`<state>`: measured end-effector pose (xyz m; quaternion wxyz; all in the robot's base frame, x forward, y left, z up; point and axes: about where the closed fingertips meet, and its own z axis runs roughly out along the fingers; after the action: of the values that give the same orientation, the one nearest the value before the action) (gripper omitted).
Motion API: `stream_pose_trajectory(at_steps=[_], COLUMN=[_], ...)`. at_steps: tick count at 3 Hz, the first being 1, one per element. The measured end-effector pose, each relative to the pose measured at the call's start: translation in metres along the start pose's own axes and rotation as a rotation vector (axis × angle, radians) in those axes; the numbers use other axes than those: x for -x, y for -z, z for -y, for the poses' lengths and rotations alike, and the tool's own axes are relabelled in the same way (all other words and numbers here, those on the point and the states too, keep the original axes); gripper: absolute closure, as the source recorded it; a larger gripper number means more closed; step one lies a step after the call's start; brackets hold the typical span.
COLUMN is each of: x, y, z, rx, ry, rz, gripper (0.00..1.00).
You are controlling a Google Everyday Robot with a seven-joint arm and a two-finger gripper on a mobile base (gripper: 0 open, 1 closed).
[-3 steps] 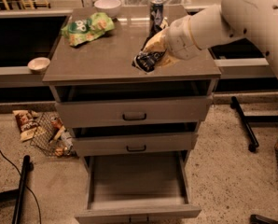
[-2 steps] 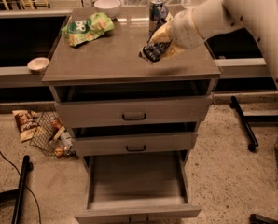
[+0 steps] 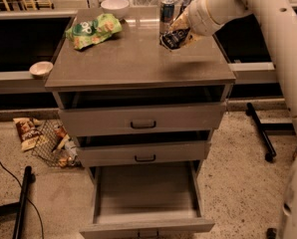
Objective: Pick blue chip bag from bottom drawer and place on counter
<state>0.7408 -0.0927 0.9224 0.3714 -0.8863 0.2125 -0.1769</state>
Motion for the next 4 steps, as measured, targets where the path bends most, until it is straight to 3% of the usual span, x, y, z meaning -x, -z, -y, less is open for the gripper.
stream_pose_trajectory(at_steps=[1,3,4], x=[-0.025,-0.047,-0.053], y=[-0.007,-0.017,-0.016], z=[-0.019,-0.056,-0.068], rx=[0.062,0.185,0.244], ry=[-0.087,-0.219,-0.278], rz=[-0.063,-0.118,-0.124], gripper=[1.00,0.58,0.27])
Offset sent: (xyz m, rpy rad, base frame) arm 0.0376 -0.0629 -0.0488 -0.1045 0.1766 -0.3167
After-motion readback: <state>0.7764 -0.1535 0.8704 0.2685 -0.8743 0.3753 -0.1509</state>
